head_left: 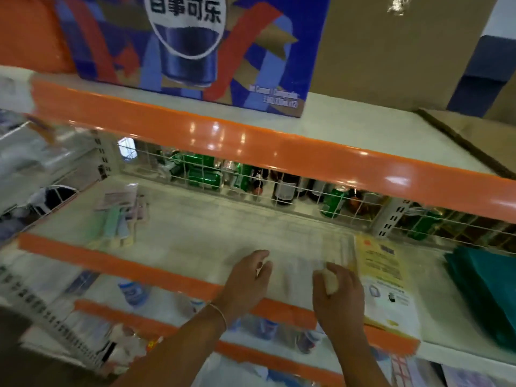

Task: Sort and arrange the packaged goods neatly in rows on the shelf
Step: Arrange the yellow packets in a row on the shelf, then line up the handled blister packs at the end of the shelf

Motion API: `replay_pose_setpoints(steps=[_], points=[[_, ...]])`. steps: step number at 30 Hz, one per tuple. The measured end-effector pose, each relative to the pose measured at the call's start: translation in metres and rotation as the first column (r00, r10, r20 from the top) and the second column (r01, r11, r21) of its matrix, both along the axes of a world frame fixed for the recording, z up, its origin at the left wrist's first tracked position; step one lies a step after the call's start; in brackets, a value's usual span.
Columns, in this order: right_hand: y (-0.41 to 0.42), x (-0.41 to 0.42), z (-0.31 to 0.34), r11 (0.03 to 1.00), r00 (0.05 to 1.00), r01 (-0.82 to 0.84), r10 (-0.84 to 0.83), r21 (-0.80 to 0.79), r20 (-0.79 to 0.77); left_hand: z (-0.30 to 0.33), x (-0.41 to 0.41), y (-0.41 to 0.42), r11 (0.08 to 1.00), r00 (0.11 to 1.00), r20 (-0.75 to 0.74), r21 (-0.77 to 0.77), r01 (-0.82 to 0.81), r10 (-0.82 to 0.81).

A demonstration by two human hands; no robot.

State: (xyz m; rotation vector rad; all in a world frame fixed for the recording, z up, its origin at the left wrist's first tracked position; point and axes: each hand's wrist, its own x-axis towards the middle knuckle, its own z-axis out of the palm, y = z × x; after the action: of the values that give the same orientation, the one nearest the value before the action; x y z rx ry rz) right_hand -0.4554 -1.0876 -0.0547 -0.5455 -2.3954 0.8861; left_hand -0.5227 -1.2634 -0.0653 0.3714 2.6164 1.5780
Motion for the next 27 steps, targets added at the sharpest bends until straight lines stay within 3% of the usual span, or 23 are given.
replay_pose_setpoints(steps=[3, 13, 17, 27], points=[[-0.059, -0.011, -0.004, 0.999, 0.999, -0.042, 0.042, 0.001, -0.026, -0.004, -0.004, -0.064, 1.000, 0.999, 0.011, 0.002, -0.030, 0.030], [-0.219, -0.042, -0.013, 0.960, 0.954, -0.217, 0.247, -0.176, 0.167, -0.017, -0.003, -0.236, 0.978, 0.977, 0.033, 0.023, -0.210, 0.209], [-0.253, -0.055, -0.011, 0.943, 0.923, -0.259, 0.306, -0.211, 0.235, -0.017, -0.002, -0.275, 0.952, 0.953, -0.006, 0.049, -0.301, 0.302], [-0.304, -0.132, -0.017, 0.894, 0.887, -0.363, 0.417, -0.263, 0.195, 0.003, -0.044, -0.332, 0.830, 0.837, -0.025, 0.154, -0.537, 0.546]])
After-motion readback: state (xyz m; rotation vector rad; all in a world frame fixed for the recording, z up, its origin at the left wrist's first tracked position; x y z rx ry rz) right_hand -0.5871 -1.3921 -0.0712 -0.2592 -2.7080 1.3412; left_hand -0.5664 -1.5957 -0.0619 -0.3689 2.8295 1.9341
